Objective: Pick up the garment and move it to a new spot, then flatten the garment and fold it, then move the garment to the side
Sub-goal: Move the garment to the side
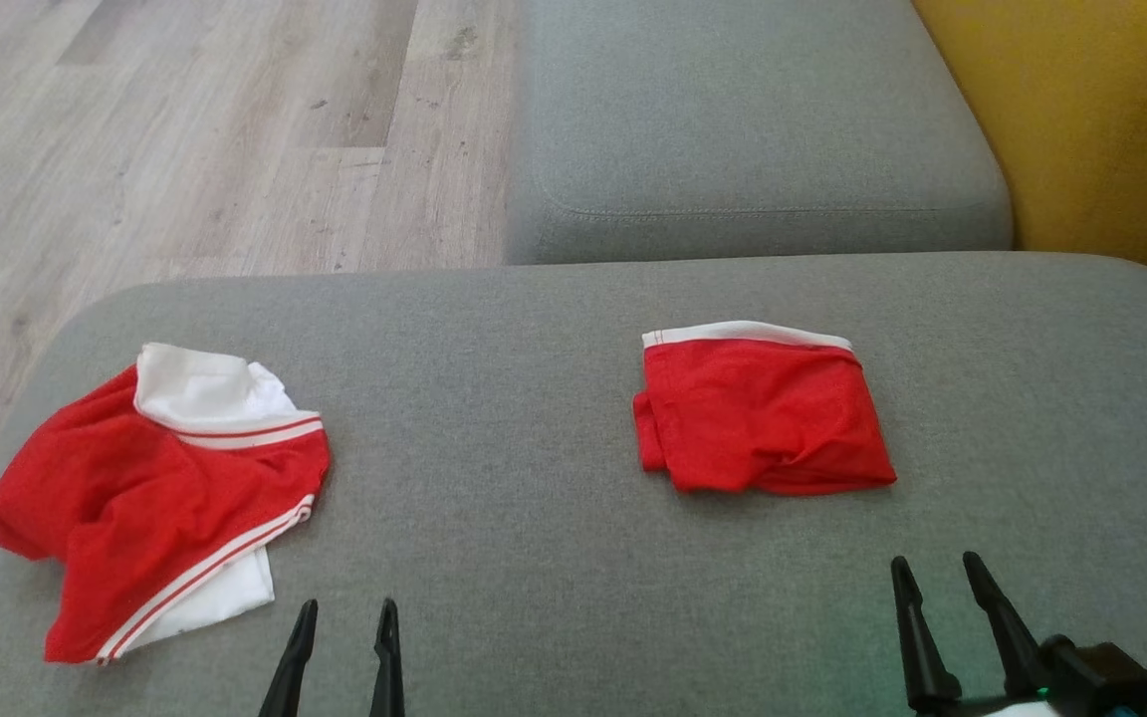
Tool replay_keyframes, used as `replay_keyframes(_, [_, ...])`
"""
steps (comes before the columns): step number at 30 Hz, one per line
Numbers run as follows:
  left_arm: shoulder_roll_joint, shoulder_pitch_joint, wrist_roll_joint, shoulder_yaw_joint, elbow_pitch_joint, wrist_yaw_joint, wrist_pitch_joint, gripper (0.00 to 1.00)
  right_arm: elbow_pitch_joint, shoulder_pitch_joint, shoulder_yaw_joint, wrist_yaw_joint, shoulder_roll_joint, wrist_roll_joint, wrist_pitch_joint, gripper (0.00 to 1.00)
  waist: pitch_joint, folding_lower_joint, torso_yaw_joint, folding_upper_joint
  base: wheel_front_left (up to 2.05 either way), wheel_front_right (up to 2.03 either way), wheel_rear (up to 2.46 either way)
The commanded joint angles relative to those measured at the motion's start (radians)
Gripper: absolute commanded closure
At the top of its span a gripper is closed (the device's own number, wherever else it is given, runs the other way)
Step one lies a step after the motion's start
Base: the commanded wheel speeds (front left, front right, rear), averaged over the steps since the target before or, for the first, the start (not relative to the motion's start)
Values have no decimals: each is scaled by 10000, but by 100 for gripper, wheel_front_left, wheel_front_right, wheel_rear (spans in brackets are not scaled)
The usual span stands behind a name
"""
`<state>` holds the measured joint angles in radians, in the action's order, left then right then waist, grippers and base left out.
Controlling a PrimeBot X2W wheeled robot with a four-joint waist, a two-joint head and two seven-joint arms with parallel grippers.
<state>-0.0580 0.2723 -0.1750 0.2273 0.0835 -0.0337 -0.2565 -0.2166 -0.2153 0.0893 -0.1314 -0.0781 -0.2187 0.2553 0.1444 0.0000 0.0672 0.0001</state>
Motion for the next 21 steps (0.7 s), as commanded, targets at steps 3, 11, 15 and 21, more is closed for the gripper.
replay_keyframes(3, [77, -448, 15, -272, -307, 25, -53, 0, 288, 492, 226, 7, -165, 78, 64, 0, -10, 0, 23, -1, 0, 0, 0])
replay_keyframes(11, [78, -576, 16, -194, -588, 50, -53, 0, 350, 555, 139, 7, -236, 143, 64, 0, -274, 0, 82, -1, 0, 0, 0])
replay_keyframes(15, [78, -645, -5, -147, -749, 23, -53, 0, 306, 702, 24, 7, -283, 177, 64, 0, -565, 0, 147, -1, 0, 0, 0])
replay_keyframes(21, [78, -743, -191, 17, -1017, 52, -53, 0, 176, 1273, -102, 7, -536, 269, 64, 0, -989, 0, 208, -1, 0, 0, 0])
